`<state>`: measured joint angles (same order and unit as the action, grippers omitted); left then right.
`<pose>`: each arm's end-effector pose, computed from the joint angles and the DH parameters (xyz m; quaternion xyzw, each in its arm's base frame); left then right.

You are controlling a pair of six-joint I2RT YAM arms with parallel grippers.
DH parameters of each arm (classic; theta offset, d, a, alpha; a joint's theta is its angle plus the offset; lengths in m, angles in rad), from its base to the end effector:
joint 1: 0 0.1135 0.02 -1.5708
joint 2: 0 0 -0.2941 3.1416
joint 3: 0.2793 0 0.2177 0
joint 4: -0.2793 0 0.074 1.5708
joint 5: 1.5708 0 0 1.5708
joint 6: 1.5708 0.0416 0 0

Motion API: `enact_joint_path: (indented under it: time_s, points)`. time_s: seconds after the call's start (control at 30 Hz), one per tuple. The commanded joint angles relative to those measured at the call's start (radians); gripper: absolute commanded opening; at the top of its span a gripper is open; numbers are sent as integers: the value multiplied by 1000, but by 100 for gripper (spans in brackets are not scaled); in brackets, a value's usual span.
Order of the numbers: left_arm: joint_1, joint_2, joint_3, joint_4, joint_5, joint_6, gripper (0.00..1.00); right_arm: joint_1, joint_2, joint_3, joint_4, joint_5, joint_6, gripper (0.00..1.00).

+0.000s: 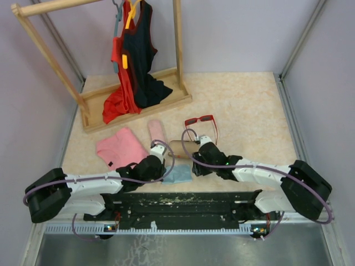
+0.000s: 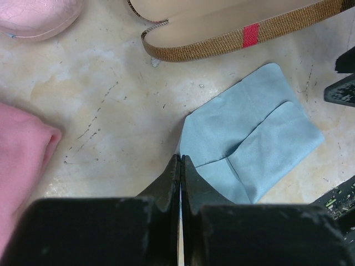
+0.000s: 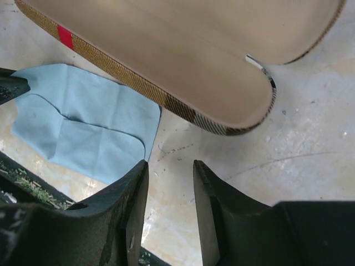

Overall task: Organize the sunglasses
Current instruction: Adjust the glasses cleaning cloth at the center of the board.

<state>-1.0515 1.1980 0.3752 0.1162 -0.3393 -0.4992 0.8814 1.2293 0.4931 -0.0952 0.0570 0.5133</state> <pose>0.1040 -0.1540 0.2013 0.1760 0.8804 -0.1794 0.4021 0.1257 0.1487 0.2092 -0.1604 0.9182 0.2116 0.2939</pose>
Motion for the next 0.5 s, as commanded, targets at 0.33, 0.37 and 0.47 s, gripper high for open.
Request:
enact_joint_path:
  time_s: [0.33,0.37,0.47]
  points:
    - [5,-16,-19,47,15,-2,0,96,269,213,40,127,-131,45]
    - [5,-18,-21,47,13,-4,0,98,280,221,35,135,-131,45]
    - [5,-27,-28,48,12,-8,0,103,310,243,16,153,-129,45]
